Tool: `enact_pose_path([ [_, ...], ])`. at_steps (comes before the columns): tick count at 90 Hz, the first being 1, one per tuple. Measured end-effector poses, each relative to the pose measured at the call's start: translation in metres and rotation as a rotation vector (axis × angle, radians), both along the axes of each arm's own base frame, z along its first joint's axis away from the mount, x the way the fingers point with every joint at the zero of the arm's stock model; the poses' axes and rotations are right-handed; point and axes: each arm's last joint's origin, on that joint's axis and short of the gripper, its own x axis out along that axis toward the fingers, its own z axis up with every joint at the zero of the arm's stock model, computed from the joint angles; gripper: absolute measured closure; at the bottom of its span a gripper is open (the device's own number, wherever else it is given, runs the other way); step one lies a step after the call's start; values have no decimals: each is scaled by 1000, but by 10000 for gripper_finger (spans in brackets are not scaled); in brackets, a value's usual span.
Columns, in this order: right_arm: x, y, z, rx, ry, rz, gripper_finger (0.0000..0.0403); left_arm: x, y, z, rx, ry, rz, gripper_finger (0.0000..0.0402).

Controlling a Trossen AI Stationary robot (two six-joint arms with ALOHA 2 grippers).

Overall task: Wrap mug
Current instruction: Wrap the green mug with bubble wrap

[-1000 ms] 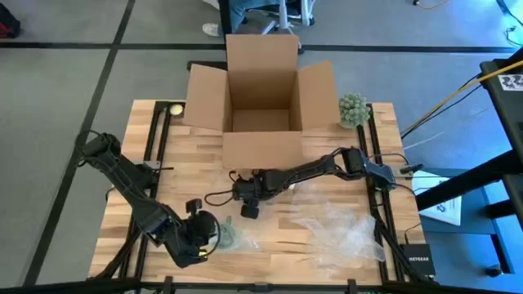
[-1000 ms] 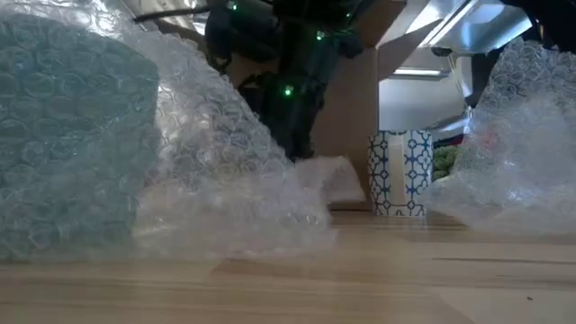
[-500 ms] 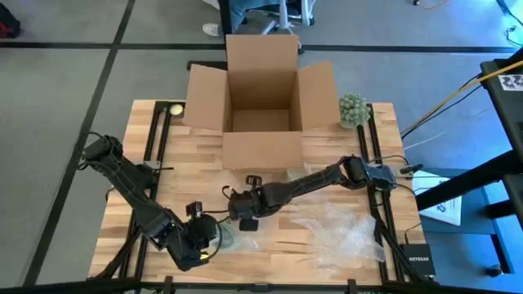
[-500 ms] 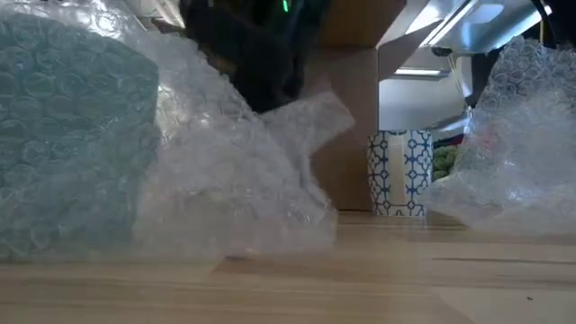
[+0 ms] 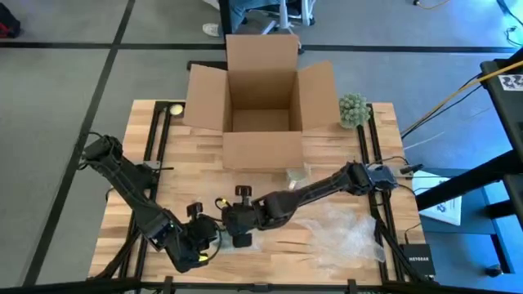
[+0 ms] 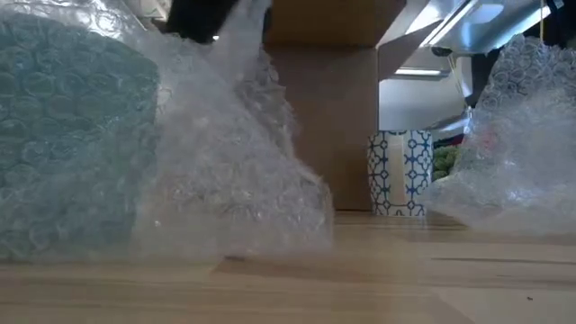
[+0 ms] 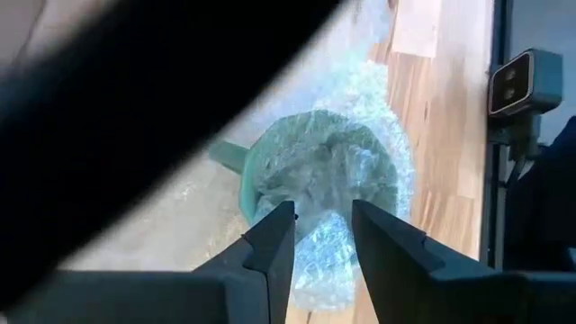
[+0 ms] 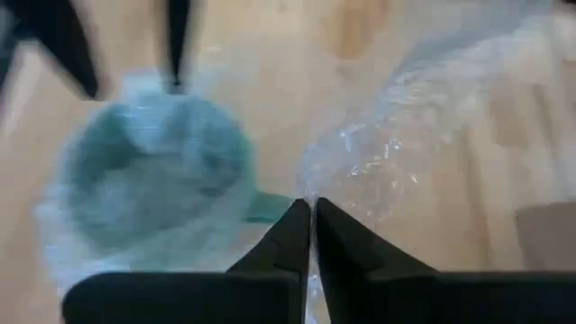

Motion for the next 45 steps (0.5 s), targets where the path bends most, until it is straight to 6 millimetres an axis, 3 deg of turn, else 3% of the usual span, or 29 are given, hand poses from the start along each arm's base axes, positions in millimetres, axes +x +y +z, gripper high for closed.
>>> enact_pose_path([
  [30,7,21,-9,108,-53,95,400,1,-1,8,-37,-48,-29,304],
  [45,8,25,-8,143,-66,119,400,-4,1,27,-87,-86,-41,304],
])
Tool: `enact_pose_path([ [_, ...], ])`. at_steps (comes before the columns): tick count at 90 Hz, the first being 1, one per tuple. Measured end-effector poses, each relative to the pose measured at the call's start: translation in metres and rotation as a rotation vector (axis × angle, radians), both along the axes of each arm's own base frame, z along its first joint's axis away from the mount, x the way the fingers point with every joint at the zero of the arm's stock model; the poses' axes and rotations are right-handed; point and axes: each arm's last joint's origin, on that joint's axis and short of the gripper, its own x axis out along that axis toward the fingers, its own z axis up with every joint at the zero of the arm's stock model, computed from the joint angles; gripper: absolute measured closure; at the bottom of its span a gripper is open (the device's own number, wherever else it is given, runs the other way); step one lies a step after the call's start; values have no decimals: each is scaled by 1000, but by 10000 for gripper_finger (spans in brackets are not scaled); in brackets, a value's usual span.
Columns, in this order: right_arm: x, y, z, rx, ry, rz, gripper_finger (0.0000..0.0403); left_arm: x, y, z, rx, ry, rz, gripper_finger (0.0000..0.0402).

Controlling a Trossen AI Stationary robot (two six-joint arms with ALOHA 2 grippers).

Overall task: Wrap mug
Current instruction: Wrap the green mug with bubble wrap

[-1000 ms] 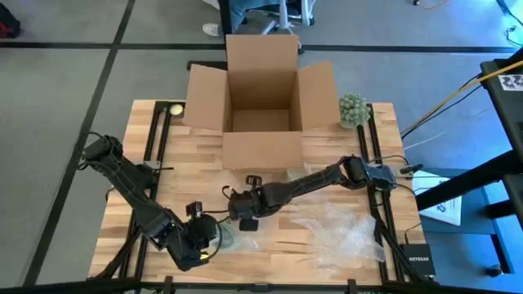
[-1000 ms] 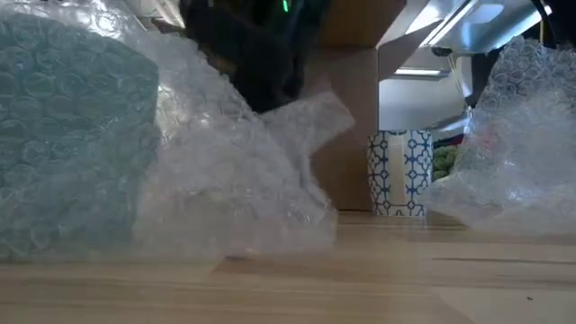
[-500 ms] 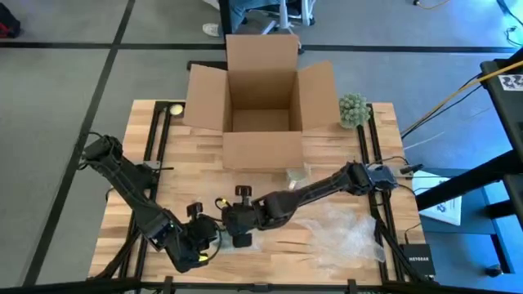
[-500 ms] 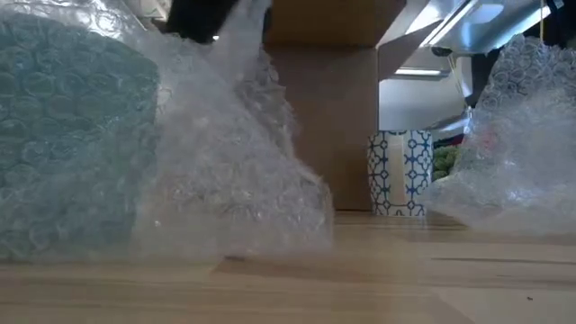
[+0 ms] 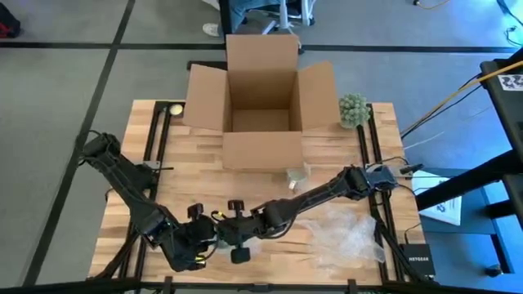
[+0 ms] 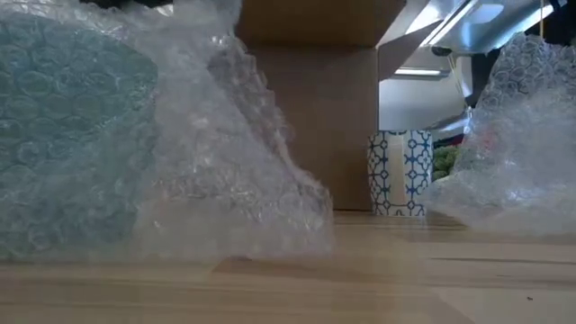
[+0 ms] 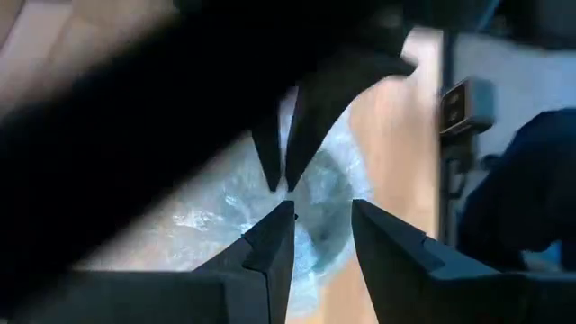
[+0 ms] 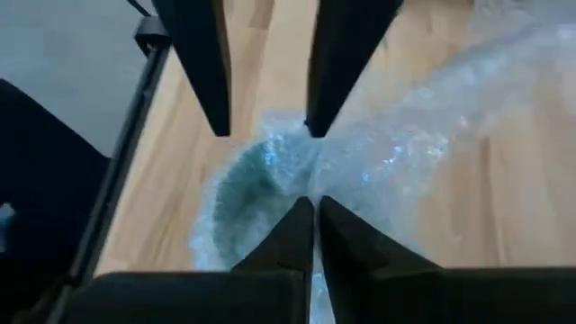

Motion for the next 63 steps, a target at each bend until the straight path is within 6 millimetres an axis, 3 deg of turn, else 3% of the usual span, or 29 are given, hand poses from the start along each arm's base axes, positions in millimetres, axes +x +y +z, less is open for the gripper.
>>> enact_pose_path([
  [21,1,4,-2,73,20,58,400,-8,4,26,28,-81,-58,304],
  [63,9,0,-31,26,73,-2,400,-8,18,14,115,15,61,304],
])
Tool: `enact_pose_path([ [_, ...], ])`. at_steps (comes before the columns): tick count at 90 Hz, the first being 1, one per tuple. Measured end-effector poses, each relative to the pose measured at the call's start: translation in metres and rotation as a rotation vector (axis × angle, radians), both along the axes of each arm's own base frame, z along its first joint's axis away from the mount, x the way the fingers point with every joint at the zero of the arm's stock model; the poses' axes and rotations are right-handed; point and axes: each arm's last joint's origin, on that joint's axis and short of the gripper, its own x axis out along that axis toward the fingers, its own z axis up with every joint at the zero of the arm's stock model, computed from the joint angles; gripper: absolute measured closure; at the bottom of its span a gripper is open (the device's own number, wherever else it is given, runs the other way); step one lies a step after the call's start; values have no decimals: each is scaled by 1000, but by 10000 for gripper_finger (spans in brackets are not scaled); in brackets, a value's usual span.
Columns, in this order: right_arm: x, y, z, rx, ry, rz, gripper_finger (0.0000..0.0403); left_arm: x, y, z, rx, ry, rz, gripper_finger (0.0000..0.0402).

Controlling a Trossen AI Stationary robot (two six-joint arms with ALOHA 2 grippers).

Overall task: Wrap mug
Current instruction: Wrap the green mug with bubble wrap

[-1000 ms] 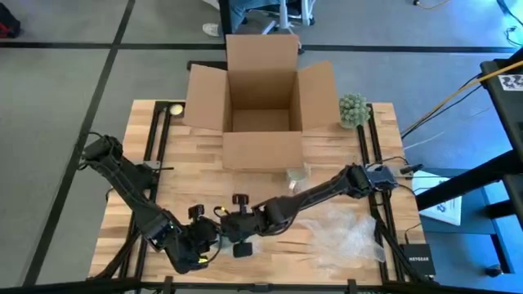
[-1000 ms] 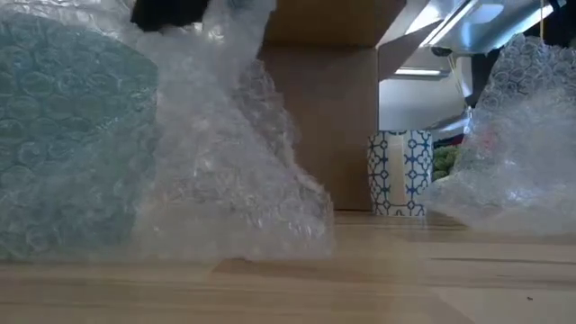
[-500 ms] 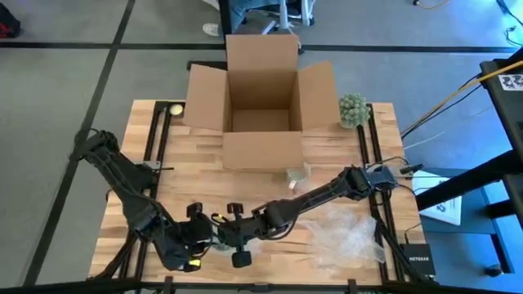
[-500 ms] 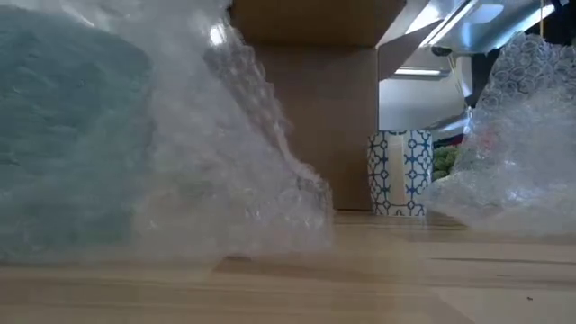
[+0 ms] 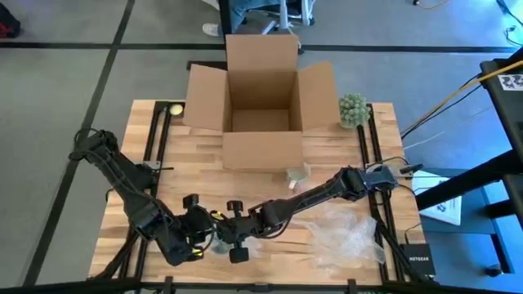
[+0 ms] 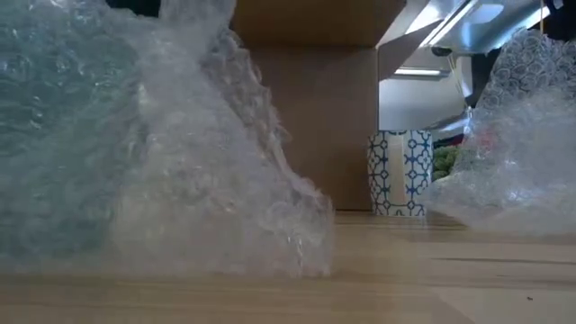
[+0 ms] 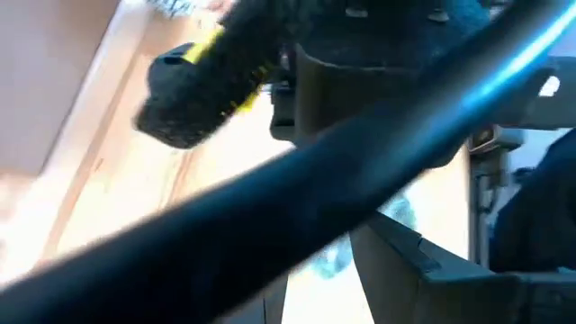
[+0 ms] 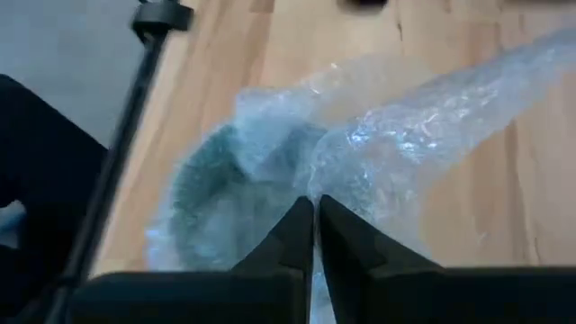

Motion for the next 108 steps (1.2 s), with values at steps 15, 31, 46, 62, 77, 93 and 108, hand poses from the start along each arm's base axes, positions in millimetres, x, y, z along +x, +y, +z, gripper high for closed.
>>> enact_pose_path([
  [15,1,1,-10,-1,22,-2,400,-4,-5,0,-18,18,-32,304],
  [31,1,2,-11,-9,27,11,400,-16,-12,-3,-66,115,-97,304],
  [46,1,2,-13,-13,32,15,400,-29,-21,-4,-182,238,-139,304],
  [62,1,1,-14,-18,34,11,400,-35,-27,-4,-247,278,-137,304],
  [77,0,3,-15,-27,36,19,400,-28,-38,3,-294,176,-286,304],
  [93,0,3,-15,-25,37,26,400,-10,-44,16,-210,-63,-482,304],
  [108,0,2,-15,-18,36,18,400,-6,-48,25,-179,-163,-593,304],
])
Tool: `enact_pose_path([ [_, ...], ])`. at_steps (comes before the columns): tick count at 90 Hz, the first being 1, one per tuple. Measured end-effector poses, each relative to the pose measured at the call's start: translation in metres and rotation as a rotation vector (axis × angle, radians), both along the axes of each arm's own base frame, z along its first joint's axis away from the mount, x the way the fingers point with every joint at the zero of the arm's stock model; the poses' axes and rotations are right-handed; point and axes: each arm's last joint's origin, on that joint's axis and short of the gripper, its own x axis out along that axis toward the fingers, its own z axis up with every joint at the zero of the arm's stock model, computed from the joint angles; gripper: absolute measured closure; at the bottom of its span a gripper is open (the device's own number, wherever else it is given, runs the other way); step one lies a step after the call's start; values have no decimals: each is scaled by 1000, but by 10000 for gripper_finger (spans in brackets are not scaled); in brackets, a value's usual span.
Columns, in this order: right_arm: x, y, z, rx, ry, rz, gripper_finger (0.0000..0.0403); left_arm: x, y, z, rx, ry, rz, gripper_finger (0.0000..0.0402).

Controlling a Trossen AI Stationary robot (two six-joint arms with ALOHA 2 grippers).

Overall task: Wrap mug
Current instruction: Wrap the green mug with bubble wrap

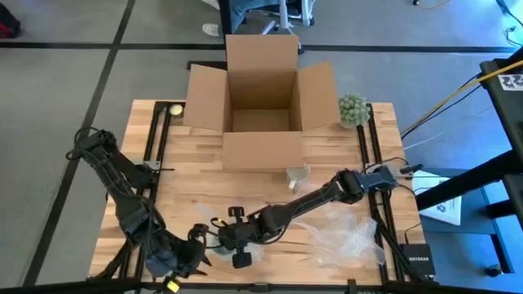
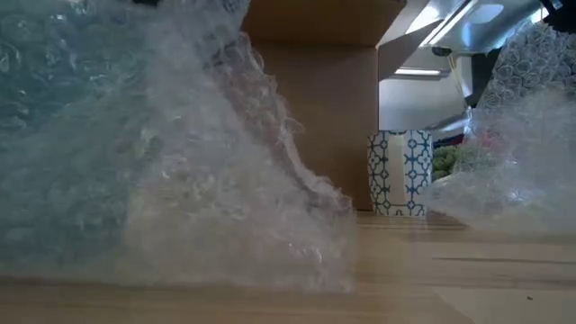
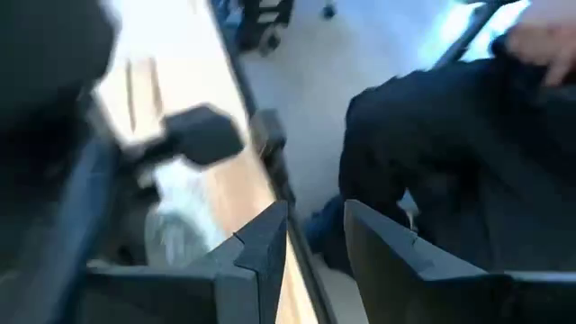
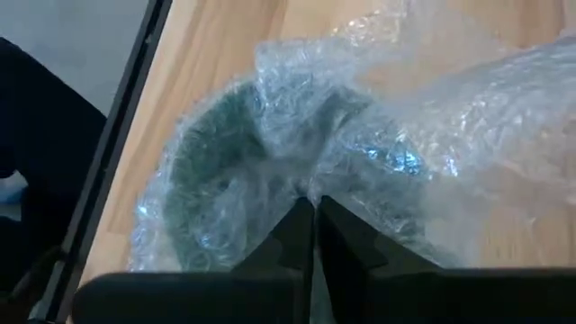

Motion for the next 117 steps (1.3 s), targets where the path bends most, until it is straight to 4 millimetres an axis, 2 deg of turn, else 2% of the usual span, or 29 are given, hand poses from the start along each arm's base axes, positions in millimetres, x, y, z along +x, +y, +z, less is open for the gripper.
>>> enact_pose_path([
  [11,0,0,0,0,1,-3,400,-16,0,9,-65,33,4,304],
  [24,0,-1,0,-3,3,-1,400,-47,8,28,-132,35,54,304],
  [41,0,-1,0,-9,-4,12,400,-90,40,35,-18,-31,361,304],
  [53,0,1,0,-15,-8,24,400,-102,60,29,45,-99,597,304],
  [66,-1,4,1,-40,-24,67,400,-93,70,6,88,-119,743,304],
  [90,-2,11,2,-73,-54,134,400,-65,83,-52,95,-89,895,304],
  [101,-3,12,2,-83,-58,147,400,-51,80,-70,50,-77,848,304],
  [117,-3,12,2,-85,-59,149,400,-28,64,-96,-72,-97,668,304],
])
